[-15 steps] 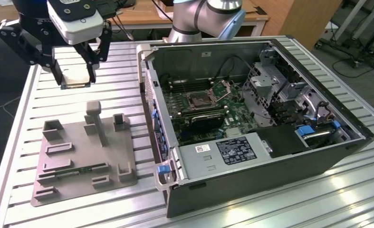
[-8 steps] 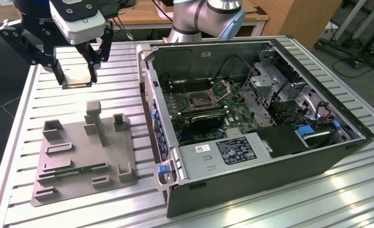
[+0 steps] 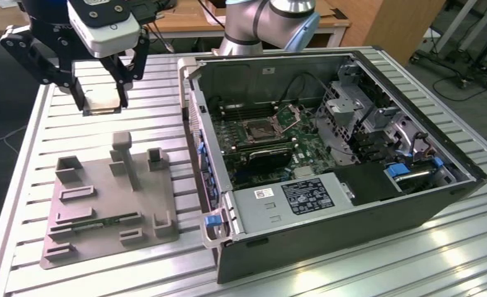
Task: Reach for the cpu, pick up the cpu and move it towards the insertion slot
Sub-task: 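Pick up the cpu and move it towards the insertion slot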
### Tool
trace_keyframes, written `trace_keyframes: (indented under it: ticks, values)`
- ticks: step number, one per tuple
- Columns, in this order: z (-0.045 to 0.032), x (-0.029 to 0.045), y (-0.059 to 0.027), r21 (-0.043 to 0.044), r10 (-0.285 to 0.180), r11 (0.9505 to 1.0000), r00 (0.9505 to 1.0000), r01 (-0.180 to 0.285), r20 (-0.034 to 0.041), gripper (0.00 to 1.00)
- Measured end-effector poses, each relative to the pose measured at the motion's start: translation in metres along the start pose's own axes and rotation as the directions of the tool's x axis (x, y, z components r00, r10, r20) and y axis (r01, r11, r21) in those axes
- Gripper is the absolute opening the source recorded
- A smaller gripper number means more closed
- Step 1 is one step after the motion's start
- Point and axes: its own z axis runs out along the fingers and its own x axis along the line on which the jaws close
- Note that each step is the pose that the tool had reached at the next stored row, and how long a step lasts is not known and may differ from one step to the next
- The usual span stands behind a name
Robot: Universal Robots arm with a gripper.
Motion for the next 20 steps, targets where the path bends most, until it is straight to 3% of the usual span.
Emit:
trace_keyframes:
  ticks: [20]
  values:
    - [0.0001,-0.0058,0.0002,0.0,0.0,1.0,1.0,0.0,0.0001,0.55]
